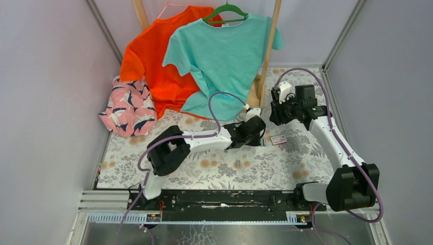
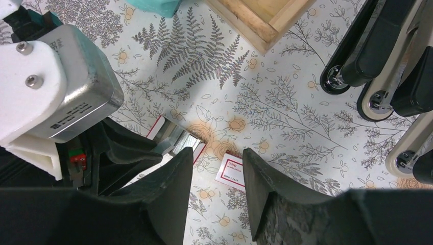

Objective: Unload the staples from the stapler
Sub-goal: Place the stapler in the staple box.

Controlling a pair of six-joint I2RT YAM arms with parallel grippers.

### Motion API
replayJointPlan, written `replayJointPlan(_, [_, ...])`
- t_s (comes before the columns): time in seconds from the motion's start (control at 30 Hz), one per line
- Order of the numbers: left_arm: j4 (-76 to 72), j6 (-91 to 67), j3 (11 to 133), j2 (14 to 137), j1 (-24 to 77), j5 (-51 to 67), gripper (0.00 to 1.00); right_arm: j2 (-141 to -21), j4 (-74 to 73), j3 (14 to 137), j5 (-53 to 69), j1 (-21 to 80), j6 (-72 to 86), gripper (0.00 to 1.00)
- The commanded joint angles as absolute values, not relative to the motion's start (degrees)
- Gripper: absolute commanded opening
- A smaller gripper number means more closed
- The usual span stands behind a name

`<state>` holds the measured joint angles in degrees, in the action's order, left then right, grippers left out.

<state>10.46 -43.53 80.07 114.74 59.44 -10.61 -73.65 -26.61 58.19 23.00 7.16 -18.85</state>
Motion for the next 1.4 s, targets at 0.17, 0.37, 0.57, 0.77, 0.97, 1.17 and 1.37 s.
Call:
replayJointPlan(0.17, [9.8,-39.7,78.5,111.1,60.7,-14.6,0.19,-71.7,-26.5,58.6,26.3,6.8,-19.3,0.48])
replayJointPlan(0.37, [-0.2,-19.0,62.4,97.9,60.7,-5.9,0.21,-67.8,-26.6,58.0,33.0,6.7,-22.3,0.48])
replayJointPlan(0.57, [14.0,-3.2,60.8,97.2,60.4,-0.5,0.21,-67.7,-28.2,57.8,40.8,6.8,-25.2,0.48])
replayJointPlan(0.77, [11.8,-4.5,55.9,96.0,58.7,-0.9,0.22,-68.8,-30.9,58.3,45.5,6.8,-28.9,0.48])
replayJointPlan(0.97, [7.3,-6.1,55.5,97.7,55.8,1.0,0.22,-68.1,-30.9,57.8,47.4,6.7,-29.7,0.48])
replayJointPlan(1.17, [7.7,-5.8,59.6,102.8,54.4,2.6,0.23,-68.2,-31.2,57.9,47.4,6.7,-30.0,0.48])
replayJointPlan(1.37, [9.7,-5.9,63.5,105.6,53.9,4.8,0.32,-68.0,-31.6,58.0,47.5,6.8,-30.5,0.48])
